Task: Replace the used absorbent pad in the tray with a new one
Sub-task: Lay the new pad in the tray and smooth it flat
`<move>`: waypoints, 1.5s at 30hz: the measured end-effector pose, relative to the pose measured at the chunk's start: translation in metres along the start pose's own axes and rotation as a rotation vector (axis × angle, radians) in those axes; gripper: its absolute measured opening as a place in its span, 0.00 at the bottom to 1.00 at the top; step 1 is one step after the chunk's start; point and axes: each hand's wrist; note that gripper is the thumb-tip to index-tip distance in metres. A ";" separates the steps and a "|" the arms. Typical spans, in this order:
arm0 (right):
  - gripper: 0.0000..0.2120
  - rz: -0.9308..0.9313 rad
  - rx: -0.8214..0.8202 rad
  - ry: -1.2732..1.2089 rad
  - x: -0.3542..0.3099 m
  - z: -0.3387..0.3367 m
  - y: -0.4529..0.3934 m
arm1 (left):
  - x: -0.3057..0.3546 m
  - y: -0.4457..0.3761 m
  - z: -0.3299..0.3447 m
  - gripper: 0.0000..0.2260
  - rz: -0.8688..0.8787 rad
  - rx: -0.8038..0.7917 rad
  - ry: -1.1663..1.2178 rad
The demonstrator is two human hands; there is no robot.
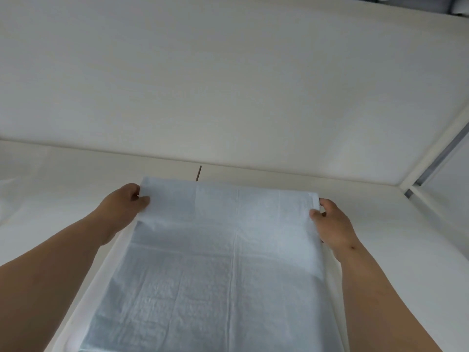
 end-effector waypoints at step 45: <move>0.41 -0.261 -0.200 0.704 -0.007 0.082 0.011 | -0.030 -0.008 0.065 0.32 0.204 -0.297 -1.049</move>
Point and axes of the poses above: each hand's wrist, its own y-axis away from the middle knuckle, its own z-axis out of the palm, x = y × z, and after that the axes turned 10 degrees about y, right-handed
